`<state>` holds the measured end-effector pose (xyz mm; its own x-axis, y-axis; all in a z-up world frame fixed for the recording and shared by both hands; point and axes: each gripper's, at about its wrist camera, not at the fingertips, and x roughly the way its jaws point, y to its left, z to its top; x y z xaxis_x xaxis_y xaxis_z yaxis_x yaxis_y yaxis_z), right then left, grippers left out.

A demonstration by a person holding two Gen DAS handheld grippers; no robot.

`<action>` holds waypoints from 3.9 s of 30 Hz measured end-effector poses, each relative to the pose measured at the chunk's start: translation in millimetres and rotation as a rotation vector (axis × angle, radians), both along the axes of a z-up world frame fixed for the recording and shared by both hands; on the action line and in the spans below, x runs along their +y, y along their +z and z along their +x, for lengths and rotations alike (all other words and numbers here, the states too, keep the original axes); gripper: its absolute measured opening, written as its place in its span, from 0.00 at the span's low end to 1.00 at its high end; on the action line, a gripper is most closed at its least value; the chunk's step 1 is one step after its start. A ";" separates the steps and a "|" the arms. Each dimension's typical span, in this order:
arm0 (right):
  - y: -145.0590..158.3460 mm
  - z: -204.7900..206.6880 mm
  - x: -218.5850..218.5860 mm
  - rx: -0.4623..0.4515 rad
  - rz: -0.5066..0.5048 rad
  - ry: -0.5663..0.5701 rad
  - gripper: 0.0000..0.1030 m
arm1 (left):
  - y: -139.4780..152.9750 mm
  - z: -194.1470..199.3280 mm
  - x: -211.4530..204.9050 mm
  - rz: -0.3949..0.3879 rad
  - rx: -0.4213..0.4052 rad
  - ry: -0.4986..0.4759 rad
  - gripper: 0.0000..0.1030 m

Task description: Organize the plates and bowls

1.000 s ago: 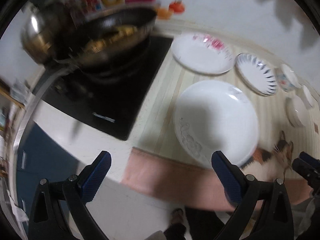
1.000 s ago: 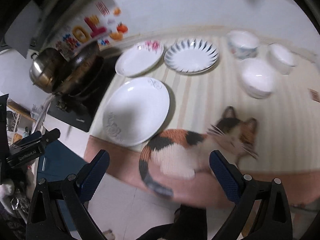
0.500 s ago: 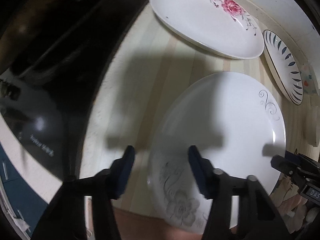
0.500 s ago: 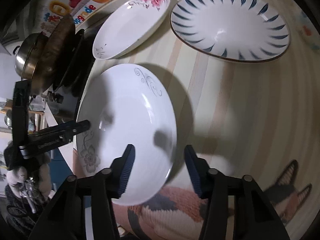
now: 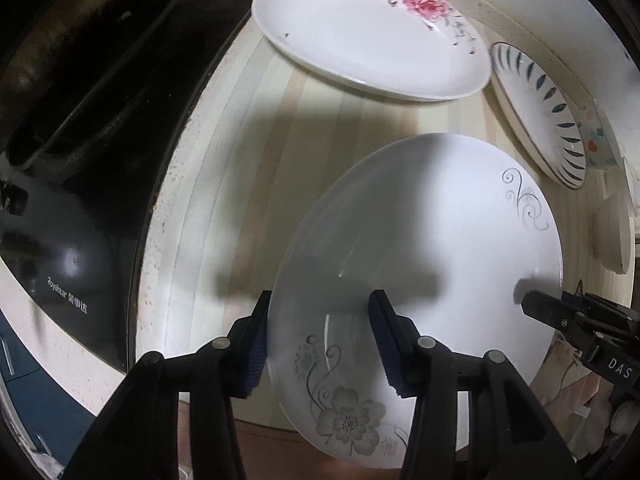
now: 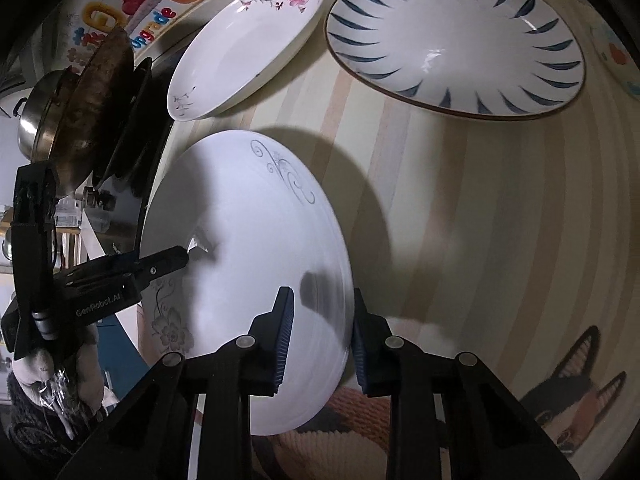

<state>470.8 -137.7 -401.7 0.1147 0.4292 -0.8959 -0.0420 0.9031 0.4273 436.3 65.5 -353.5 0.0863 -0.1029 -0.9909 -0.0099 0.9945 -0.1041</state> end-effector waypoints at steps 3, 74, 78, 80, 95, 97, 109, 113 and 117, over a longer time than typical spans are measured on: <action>7.0 -3.8 -2.8 -0.001 0.000 -0.005 0.28 | 7.6 2.6 -3.8 0.001 -0.006 -0.005 0.43; 92.3 208.3 12.3 -0.304 -0.081 0.186 0.43 | 33.6 88.1 17.4 0.061 -0.103 0.261 0.44; 49.6 260.3 37.0 -0.250 -0.112 0.203 0.38 | 18.4 100.7 28.8 0.039 -0.075 0.291 0.44; 36.7 273.1 38.8 -0.230 -0.121 0.199 0.36 | 12.5 104.8 31.4 0.025 -0.069 0.295 0.44; 23.5 269.9 33.9 -0.198 -0.092 0.173 0.21 | 32.4 81.9 25.2 0.001 -0.146 0.271 0.37; 32.9 257.3 24.8 -0.199 -0.085 0.158 0.21 | 44.0 68.8 22.0 -0.006 -0.154 0.256 0.37; 96.4 172.2 -28.3 -0.256 -0.052 0.034 0.21 | 97.1 38.0 -2.7 -0.051 -0.201 0.128 0.37; 117.9 133.1 -49.6 -0.278 -0.049 -0.017 0.21 | 116.7 17.0 -23.1 -0.068 -0.203 0.063 0.37; 134.2 80.8 -76.4 -0.290 -0.060 -0.073 0.21 | 115.3 1.2 -46.4 -0.076 -0.193 -0.002 0.37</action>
<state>551.7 -214.1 -267.5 0.3981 0.3576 -0.8448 -0.0887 0.9316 0.3525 437.5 19.1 -238.3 0.2736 -0.1768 -0.9455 0.0190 0.9838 -0.1784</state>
